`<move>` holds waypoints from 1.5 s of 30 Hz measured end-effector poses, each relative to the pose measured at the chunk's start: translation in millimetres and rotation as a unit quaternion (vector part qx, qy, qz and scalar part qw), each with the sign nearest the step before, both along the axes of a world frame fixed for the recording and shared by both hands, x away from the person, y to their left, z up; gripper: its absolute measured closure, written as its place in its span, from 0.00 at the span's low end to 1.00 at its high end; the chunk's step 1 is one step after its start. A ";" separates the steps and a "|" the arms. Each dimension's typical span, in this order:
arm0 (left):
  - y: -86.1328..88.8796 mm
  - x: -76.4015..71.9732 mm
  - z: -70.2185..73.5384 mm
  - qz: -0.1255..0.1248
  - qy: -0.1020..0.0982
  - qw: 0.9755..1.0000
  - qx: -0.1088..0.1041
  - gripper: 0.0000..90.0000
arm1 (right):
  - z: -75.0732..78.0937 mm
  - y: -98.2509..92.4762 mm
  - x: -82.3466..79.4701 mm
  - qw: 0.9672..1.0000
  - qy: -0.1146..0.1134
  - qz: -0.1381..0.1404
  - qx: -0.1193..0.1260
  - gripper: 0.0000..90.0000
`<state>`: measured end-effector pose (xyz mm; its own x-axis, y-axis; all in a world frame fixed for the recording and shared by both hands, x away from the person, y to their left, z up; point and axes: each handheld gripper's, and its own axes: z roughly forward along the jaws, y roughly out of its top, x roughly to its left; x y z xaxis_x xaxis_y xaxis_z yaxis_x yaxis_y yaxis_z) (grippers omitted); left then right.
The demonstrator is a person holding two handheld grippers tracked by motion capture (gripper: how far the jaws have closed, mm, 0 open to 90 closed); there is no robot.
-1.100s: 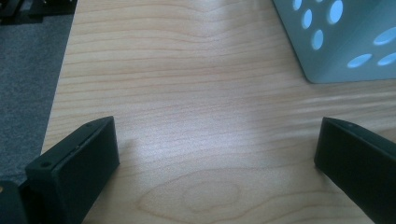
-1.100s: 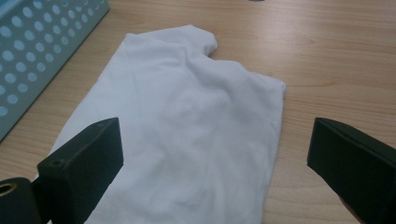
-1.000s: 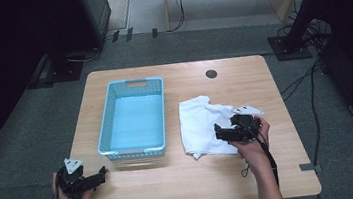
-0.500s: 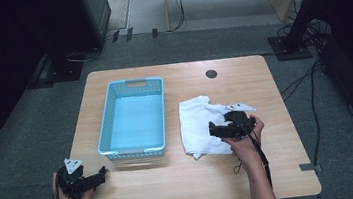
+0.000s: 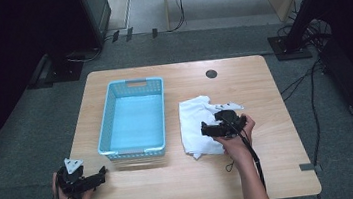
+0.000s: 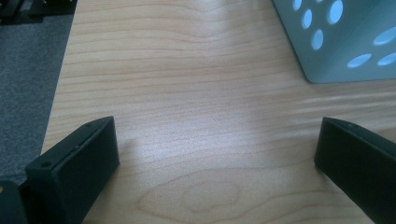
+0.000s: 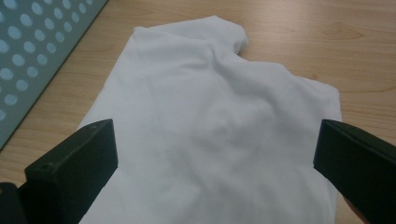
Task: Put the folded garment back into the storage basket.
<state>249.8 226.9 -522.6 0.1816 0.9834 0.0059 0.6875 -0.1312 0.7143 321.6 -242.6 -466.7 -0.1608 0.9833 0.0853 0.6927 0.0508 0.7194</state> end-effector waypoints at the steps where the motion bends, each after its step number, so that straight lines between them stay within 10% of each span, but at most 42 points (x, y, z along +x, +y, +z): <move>1: 0.0 0.0 0.0 0.000 0.000 1.000 0.000 0.00 | -0.9 1.4 1.2 1.000 0.001 0.002 -0.001 0.00; 45: 0.0 0.0 0.0 0.000 0.000 1.000 0.000 0.00 | -41.1 40.0 39.6 0.998 0.042 -0.017 -0.047 0.00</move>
